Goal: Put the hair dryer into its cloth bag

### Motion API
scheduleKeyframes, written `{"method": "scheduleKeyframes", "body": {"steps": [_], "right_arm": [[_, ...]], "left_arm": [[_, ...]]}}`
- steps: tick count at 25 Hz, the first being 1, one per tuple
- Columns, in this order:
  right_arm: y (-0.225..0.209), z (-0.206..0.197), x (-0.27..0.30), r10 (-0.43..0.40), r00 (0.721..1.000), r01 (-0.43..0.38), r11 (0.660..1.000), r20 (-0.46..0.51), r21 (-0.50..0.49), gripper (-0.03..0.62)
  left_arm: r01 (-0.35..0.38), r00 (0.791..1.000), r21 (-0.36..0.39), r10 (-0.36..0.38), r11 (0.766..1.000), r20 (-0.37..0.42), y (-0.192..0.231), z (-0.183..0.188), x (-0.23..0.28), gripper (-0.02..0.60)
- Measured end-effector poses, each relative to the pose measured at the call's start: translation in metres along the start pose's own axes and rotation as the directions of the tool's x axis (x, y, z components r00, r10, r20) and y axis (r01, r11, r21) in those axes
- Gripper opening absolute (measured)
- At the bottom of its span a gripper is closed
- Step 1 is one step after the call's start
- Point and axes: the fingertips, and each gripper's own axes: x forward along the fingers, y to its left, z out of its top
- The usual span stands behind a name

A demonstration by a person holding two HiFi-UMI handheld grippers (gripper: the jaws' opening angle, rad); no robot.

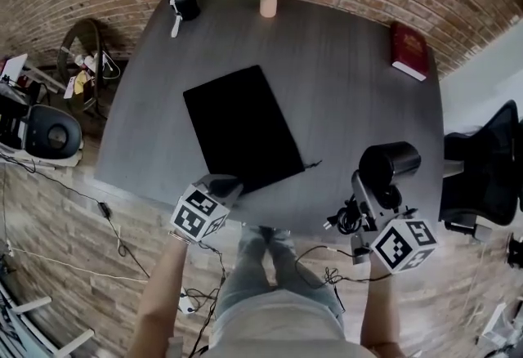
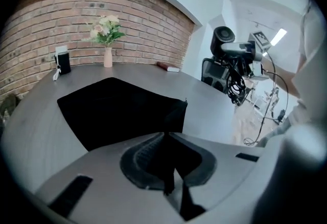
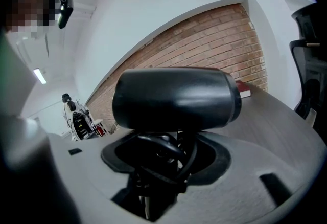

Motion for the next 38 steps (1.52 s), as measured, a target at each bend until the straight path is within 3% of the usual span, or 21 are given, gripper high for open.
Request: {"method": "scheduleKeyframes", "body": {"steps": [5,11,16,20,30,38], "right_arm": [[0.012,-0.005,0.004,0.095,0.992,-0.099,0.994,-0.08,-0.046,0.247],[0.03,-0.013,0.015,0.167,0.974,-0.183,0.978,-0.156,-0.095,0.247],[0.053,-0.038,0.023,0.245,0.925,-0.305,0.935,-0.292,-0.182,0.247],[0.064,-0.058,0.03,0.261,0.879,-0.378,0.892,-0.4,-0.249,0.247],[0.101,-0.119,0.041,0.277,0.702,-0.6,0.727,-0.656,-0.334,0.247],[0.131,-0.175,0.034,0.263,0.49,-0.78,0.558,-0.831,-0.284,0.247]], "left_arm": [[-0.098,0.992,-0.094,0.105,0.991,0.072,0.007,0.011,-0.011,0.02],[-0.167,0.973,-0.14,0.186,0.976,0.135,0.016,0.024,-0.026,0.02],[-0.162,0.97,-0.148,0.185,0.976,0.157,0.012,0.032,-0.031,0.02],[-0.149,0.974,-0.127,0.168,0.981,0.15,0.008,0.036,-0.032,0.02],[-0.142,0.972,-0.136,0.164,0.98,0.166,0.011,0.038,-0.035,0.02],[-0.122,0.965,-0.159,0.155,0.98,0.214,0.013,0.047,-0.038,0.02]]}}
